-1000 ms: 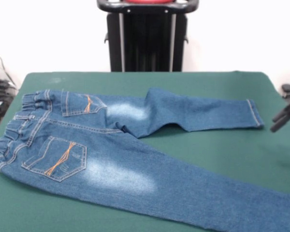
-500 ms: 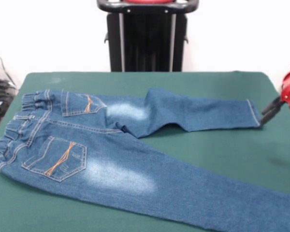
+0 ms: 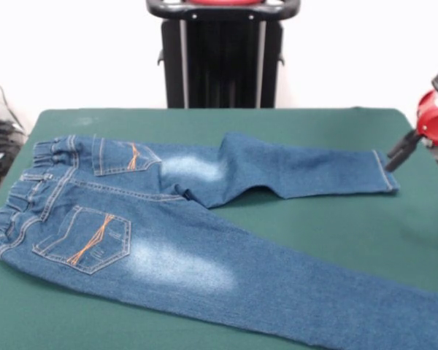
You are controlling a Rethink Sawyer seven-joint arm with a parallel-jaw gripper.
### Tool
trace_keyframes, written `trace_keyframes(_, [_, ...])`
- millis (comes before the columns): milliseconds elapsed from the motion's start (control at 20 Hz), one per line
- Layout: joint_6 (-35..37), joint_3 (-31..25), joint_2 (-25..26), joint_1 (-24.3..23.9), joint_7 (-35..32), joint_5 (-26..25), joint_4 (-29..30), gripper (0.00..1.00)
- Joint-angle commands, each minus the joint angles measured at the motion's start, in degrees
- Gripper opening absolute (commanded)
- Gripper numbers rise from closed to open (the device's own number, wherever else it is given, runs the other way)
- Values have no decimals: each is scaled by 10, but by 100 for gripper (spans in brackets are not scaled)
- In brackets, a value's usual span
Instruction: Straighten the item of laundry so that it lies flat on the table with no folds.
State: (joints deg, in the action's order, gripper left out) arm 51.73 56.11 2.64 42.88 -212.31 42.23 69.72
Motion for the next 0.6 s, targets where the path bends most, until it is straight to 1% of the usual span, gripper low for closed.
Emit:
trace_keyframes(50, [-66,-128,-37,12,78,-54,78,100])
trace_keyframes(250, [-99,-152,-47,11,71,-76,95,100])
trace_keyframes(400, [-129,-183,-63,6,88,-96,114,100])
trace_keyframes(500, [-157,-214,-83,-5,139,-124,133,100])
trace_keyframes(600, [-193,-242,-109,-17,193,-166,153,100])
